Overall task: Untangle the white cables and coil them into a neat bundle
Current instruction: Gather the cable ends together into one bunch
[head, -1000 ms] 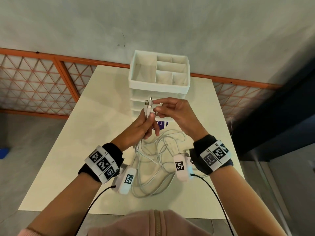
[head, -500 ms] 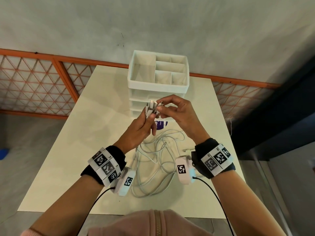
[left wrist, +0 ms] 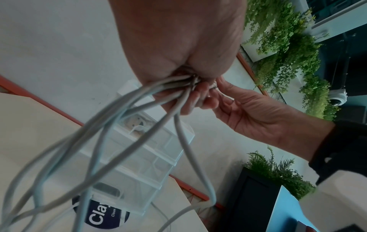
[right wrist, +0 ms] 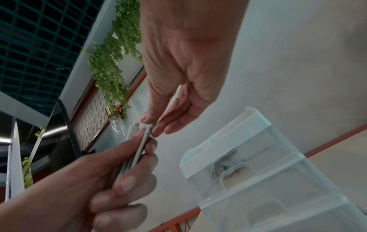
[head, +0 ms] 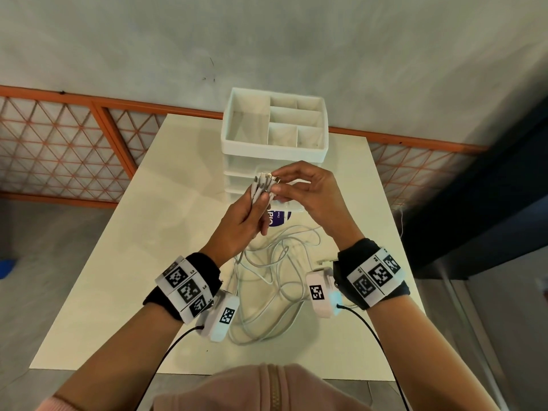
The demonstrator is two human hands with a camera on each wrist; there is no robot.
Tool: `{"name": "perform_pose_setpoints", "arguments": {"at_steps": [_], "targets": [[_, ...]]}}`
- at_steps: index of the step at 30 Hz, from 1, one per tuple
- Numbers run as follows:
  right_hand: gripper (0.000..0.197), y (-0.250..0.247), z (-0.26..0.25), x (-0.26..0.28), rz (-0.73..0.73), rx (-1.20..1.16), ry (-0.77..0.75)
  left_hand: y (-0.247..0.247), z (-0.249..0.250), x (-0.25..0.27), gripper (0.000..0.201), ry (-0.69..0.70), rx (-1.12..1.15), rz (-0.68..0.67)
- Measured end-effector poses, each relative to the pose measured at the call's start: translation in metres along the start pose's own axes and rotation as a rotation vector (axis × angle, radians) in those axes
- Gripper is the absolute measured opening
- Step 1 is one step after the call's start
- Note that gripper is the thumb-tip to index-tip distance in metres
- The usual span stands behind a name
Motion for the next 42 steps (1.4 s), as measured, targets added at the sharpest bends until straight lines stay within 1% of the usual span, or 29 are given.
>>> {"name": "perform_pose_setpoints", "arguments": {"at_steps": [2,5,7,10,14,16,19,23,25,28,30,33,37,39,42], "targets": [[0.025,-0.004,-0.002,0.002,0.047,-0.008,-0.022,-0.001,-0.002,-0.002,0.016,-0.006,-0.012,0.018],[0.017,-0.008,-0.003,0.002,0.067,0.004,-0.038,0.000,-0.004,-0.001,0.021,-0.042,0.043,0.021],[0.015,-0.007,-0.006,0.000,0.053,0.054,-0.056,0.005,-0.003,-0.001,0.028,-0.046,0.047,-0.040],[0.016,-0.005,-0.009,-0.001,0.045,0.106,-0.067,0.013,-0.003,-0.002,0.036,-0.044,-0.005,-0.126],[0.015,-0.003,-0.005,-0.004,0.057,0.139,-0.052,0.019,-0.001,-0.004,0.034,-0.023,-0.140,-0.186],[0.014,-0.004,-0.004,-0.005,0.053,0.151,-0.039,0.017,-0.005,-0.006,0.028,-0.034,-0.153,-0.166],[0.010,-0.001,-0.005,-0.006,0.008,0.171,-0.005,0.011,-0.012,-0.010,0.020,-0.059,-0.148,-0.118],[0.011,0.001,-0.004,-0.010,-0.041,0.292,0.028,0.010,-0.014,-0.014,0.023,-0.069,-0.159,-0.127],[0.009,-0.002,-0.002,-0.012,-0.061,0.313,0.044,0.012,-0.014,-0.013,0.028,-0.077,-0.109,-0.135],[0.010,-0.009,0.001,-0.012,-0.070,0.245,0.064,0.012,-0.012,-0.011,0.038,-0.105,-0.011,-0.128],[0.009,-0.009,0.002,-0.013,-0.083,0.195,0.076,0.011,-0.010,-0.011,0.038,-0.114,-0.003,-0.131],[0.005,-0.007,0.000,-0.015,-0.105,0.161,0.084,0.009,-0.008,-0.011,0.030,-0.091,0.021,-0.129],[0.010,-0.006,-0.002,-0.018,-0.116,0.131,0.067,0.004,-0.007,-0.013,0.037,-0.086,0.027,-0.110],[0.010,-0.006,-0.001,-0.019,-0.112,0.138,0.067,0.003,-0.008,-0.014,0.034,-0.085,0.014,-0.129],[0.012,-0.005,0.002,-0.019,-0.093,0.166,0.065,0.007,-0.007,-0.014,0.021,-0.085,0.026,-0.155]]}}
Point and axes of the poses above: each hand's wrist, its own x-axis away from the middle knuckle, its own y-axis out of the palm, z = x × y, the point moved 7 cm from there along -x, towards the middle knuckle, and after that the axes turned 10 degrees about -z, right-handed, at the moved point
